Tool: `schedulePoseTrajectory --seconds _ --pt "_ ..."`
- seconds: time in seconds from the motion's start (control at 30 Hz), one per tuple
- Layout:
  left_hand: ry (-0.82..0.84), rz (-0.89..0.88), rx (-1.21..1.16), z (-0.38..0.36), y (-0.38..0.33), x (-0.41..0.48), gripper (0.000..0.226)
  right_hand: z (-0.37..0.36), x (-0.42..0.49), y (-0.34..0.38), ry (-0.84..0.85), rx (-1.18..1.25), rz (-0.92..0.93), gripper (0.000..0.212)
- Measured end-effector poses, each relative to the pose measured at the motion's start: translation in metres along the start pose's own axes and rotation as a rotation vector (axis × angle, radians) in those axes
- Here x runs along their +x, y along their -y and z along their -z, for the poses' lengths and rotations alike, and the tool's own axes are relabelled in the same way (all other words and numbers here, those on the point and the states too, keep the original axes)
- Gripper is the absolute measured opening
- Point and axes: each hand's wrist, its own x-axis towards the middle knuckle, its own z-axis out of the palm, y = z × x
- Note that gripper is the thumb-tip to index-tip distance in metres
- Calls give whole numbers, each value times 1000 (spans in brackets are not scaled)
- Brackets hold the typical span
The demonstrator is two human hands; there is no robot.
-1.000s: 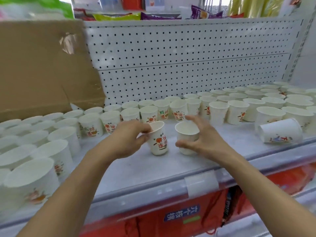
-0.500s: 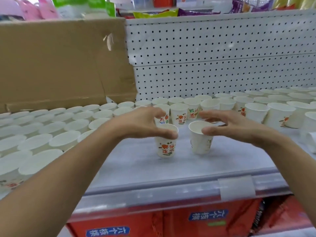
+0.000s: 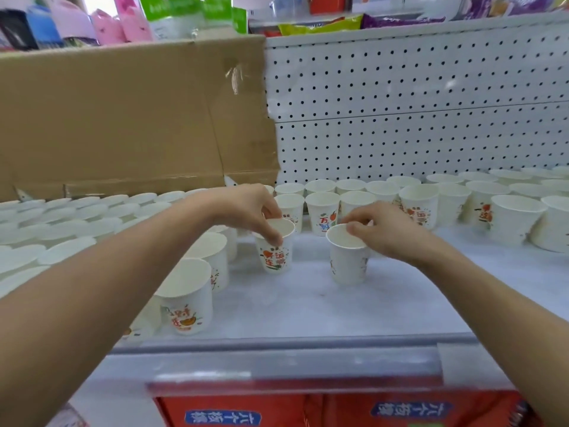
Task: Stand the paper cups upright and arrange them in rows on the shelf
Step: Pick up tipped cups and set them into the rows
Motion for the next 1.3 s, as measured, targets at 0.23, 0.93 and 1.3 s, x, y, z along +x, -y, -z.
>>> schedulePoseTrajectory --seconds 0.23,0.93,1.3 --pt "-28 20 -18 0 25 5 59 -4 5 4 115 234 9 53" --pt "-154 87 14 -5 34 1 69 -14 21 18 240 78 216 80" --pt "-147 105 -46 -3 43 7 63 -43 47 23 44 179 160 68"
